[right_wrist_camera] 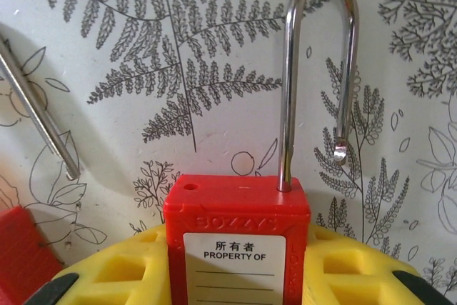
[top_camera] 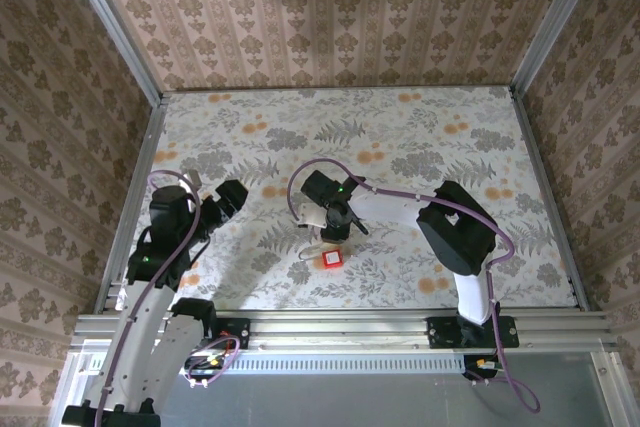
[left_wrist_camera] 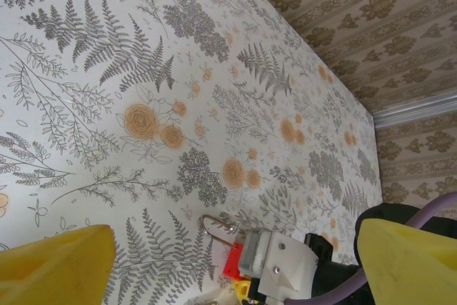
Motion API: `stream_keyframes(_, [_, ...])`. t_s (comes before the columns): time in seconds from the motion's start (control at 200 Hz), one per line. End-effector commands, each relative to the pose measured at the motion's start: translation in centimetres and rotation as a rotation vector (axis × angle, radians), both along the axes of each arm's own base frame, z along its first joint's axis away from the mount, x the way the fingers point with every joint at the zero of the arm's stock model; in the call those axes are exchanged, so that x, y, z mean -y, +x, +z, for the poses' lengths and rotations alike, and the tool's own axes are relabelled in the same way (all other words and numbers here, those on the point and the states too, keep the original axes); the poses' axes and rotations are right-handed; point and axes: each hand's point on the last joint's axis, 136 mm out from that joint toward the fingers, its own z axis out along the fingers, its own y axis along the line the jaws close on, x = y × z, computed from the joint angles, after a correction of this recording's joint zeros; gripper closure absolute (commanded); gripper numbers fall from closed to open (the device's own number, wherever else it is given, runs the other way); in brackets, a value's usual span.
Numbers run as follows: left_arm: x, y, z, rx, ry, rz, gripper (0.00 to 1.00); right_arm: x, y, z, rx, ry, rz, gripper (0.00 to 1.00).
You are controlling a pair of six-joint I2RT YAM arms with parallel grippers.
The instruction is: Unlock with the key
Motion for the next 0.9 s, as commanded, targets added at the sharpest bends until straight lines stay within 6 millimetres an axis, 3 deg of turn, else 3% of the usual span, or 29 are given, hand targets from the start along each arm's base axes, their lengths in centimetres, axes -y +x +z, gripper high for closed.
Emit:
stream_keyframes(0.0, [0.0, -0.2, -0.2, 0.013, 0.016, -0.023, 0.11, -0.7, -0.4, -1.0, -0.024, -0.007, 0.106, 0.78])
stream_keyframes(0.21, [-0.1, -0.4, 0.0, 0.020, 0.026, -0.023, 0.11, -0.7, -1.3, -1.4, -0.042, -0.018, 0.206, 0.70])
stream_keyframes(0.39, [-0.2, -0.3, -0.1, 0.014, 0.021, -0.018, 0.09, -0.3, -0.7, -1.4, -0.025, -0.035, 0.193, 0.50])
stream_keyframes(0.51, [-0.2, -0.2, 0.2, 0.021, 0.022, -0.017, 0.09, -0.6, 0.0, -0.1, 0.007, -0.001, 0.180, 0.40])
stream_keyframes(0.61, [-0.3, -0.2, 0.3, 0.021, 0.031, -0.016, 0.08, -0.7, 0.3, 1.5, 0.038, 0.025, 0.163, 0.37])
stream_keyframes(0.65, [-0.3, -0.1, 0.4, 0.022, 0.034, -0.014, 0.08, -0.6, 0.4, 2.1, 0.050, 0.034, 0.153, 0.28])
stream_keyframes(0.665, [-0.4, -0.1, 0.4, 0.021, 0.037, -0.014, 0.07, -0.6, 0.4, 2.4, 0.057, 0.038, 0.148, 0.16])
stream_keyframes(0.685, [-0.4, -0.1, 0.4, 0.022, 0.039, -0.011, 0.07, -0.5, 0.4, 2.9, 0.066, 0.048, 0.143, 0.10])
stream_keyframes(0.895, [-1.3, 0.8, 0.0, 0.029, 0.095, 0.022, 0.00, 1.3, 0.4, 10.0, 0.169, 0.231, 0.025, 0.00])
